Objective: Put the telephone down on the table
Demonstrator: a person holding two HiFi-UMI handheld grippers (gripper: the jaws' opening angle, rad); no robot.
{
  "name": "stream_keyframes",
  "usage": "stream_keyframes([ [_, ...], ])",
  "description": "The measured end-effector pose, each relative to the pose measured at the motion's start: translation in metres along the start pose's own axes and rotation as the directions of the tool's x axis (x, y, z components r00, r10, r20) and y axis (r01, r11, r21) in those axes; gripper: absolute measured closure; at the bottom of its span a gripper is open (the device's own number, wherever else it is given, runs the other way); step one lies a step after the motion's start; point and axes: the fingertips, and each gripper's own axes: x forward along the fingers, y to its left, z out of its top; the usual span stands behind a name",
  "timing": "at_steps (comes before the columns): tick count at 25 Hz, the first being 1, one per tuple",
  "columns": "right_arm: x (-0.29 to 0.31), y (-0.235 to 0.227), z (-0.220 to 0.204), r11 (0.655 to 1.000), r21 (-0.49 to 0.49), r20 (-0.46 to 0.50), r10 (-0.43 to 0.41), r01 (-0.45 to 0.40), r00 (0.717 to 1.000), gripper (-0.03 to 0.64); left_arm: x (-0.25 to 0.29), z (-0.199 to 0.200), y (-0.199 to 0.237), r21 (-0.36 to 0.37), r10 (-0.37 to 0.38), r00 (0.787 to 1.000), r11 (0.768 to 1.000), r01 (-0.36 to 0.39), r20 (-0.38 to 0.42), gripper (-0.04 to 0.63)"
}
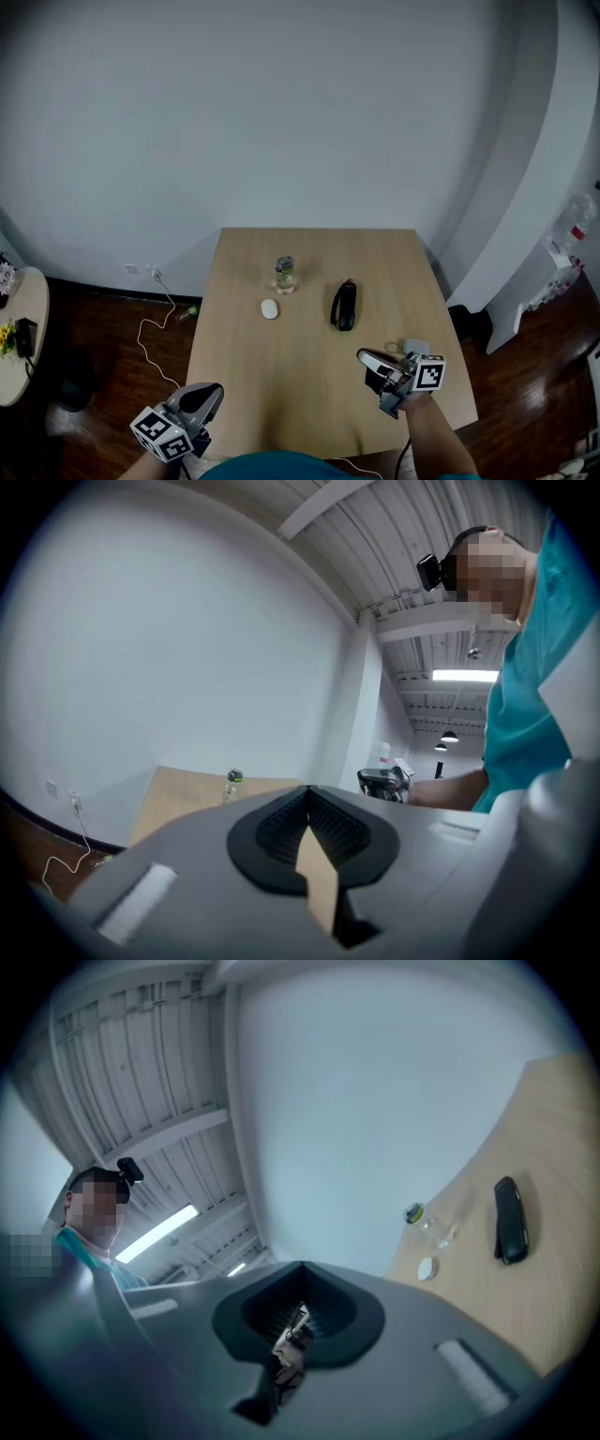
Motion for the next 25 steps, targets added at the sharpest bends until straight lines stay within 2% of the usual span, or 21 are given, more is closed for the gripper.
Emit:
stream_keyframes([
  [5,0.003,0.083,-0.056,0.998,-0.054,0.047,-0.035,0.037,0.998,0.615,-0.067,0.005,-0.029,0.039,-0.099,0.995,0.994,0.099,-0.007,0.59],
  [8,-0.002,0.124,-0.085,0.997,-0.055,0.053,-0.053,0.056,0.997,0.615,-0.104,0.011,-0.037,0.009,-0.103,0.995,0.995,0.103,0.015,0.589],
  [11,-0.014,0.162,-0.097,0.994,-0.093,0.05,-0.057,0.061,0.997,0.615,-0.124,0.021,-0.048,-0.01,-0.118,0.992,0.993,0.119,0.046,0.59],
  [14,-0.035,0.194,-0.098,0.99,-0.133,0.074,-0.042,0.052,0.996,0.615,-0.13,0.026,-0.07,0.021,-0.148,0.987,0.989,0.147,0.062,0.589],
  [20,-0.097,0.25,-0.132,0.985,-0.169,0.059,-0.02,0.03,0.998,0.615,-0.145,0.015,-0.152,0.047,-0.195,0.978,0.98,0.192,0.071,0.589],
  [25,-0.164,0.291,-0.183,0.988,-0.155,0.005,0.001,0.0,1.0,0.615,-0.15,-0.021,-0.237,0.008,-0.2,0.978,0.98,0.2,0.06,0.59],
])
